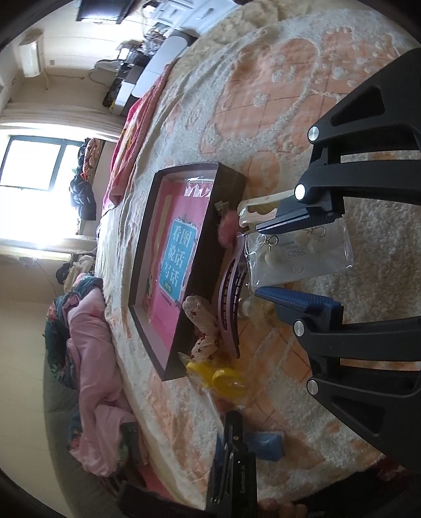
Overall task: Organize jewelry
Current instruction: 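Carry both bags into the tray and open both tools to release them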
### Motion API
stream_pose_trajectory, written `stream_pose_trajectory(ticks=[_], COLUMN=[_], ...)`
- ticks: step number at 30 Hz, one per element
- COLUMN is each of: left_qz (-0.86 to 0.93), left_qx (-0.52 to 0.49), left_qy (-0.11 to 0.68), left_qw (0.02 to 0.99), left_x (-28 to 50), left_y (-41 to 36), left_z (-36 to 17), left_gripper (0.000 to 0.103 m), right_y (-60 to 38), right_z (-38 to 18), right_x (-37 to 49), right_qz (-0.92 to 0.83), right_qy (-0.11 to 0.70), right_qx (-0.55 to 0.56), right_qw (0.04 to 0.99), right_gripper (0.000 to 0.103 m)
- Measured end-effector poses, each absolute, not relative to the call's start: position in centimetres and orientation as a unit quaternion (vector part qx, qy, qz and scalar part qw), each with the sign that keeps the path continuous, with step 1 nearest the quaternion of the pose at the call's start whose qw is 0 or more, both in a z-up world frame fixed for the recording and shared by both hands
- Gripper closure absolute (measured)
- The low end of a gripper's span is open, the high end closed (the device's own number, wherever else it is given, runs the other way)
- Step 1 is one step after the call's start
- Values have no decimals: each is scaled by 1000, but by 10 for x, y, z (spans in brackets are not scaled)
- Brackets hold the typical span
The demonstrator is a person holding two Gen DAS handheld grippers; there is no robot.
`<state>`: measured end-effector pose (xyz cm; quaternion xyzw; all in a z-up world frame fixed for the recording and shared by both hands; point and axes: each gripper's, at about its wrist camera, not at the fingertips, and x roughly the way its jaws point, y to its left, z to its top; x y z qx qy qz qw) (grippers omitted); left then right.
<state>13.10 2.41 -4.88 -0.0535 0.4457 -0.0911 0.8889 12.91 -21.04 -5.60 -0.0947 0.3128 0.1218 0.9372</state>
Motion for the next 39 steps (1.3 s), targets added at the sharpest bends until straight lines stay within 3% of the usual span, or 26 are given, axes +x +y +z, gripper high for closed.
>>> stream_pose_trajectory(ticks=[9,21,39], left_qz=[-90,-70,-69], left_qx=[-54,-42,-22], left_qy=[406,365,389], left_qw=[908,927,918], left_x=[126,182,266], left_y=[32,28,9], left_z=[-14,15,-7], left_gripper=[73,73,73], right_y=[-231,-252,-252], right_z=[-38,-10,-13], right_x=[126,165,276], right_qz=[130,108,105], right_qy=[315,295,336], right_qx=[-29,-9,0], right_qw=[940,949,936], right_gripper=[72,72,72])
